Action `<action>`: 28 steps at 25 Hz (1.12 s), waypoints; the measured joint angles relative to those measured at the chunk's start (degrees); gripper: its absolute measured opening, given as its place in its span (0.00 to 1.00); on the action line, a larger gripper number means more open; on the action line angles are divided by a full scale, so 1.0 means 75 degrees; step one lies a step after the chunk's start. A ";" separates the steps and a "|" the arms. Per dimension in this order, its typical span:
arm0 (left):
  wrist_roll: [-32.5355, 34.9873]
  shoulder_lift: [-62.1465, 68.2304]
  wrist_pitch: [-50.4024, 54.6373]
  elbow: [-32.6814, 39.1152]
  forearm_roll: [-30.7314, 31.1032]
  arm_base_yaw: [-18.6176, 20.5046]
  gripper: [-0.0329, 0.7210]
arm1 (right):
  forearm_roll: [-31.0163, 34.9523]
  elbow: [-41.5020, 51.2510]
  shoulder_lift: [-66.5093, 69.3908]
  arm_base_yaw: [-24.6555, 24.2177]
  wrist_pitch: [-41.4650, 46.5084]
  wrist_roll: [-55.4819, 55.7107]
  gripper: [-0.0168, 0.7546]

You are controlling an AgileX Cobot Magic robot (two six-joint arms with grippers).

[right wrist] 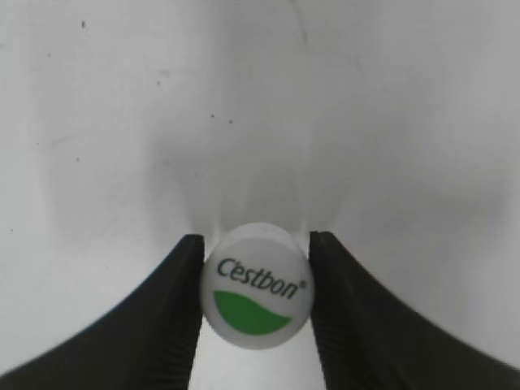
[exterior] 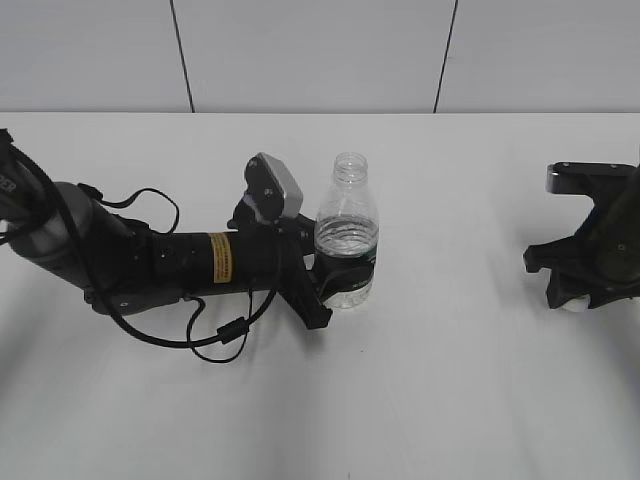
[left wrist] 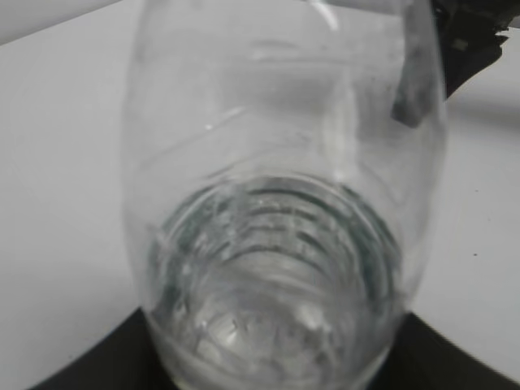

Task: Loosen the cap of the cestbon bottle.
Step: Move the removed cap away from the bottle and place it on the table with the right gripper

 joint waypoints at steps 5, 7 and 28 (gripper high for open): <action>0.0000 0.0000 0.0000 0.0000 -0.0006 0.0000 0.50 | -0.0015 0.0000 0.0000 0.0000 0.0000 -0.0007 0.56; 0.0000 0.0000 0.0000 0.0000 -0.0006 0.0000 0.50 | -0.0015 0.0000 0.0000 0.0000 0.0009 -0.0007 0.61; 0.0000 0.0000 -0.0055 0.0014 -0.0532 0.0000 0.74 | -0.0031 -0.0023 0.0000 0.0000 0.0120 -0.0007 0.64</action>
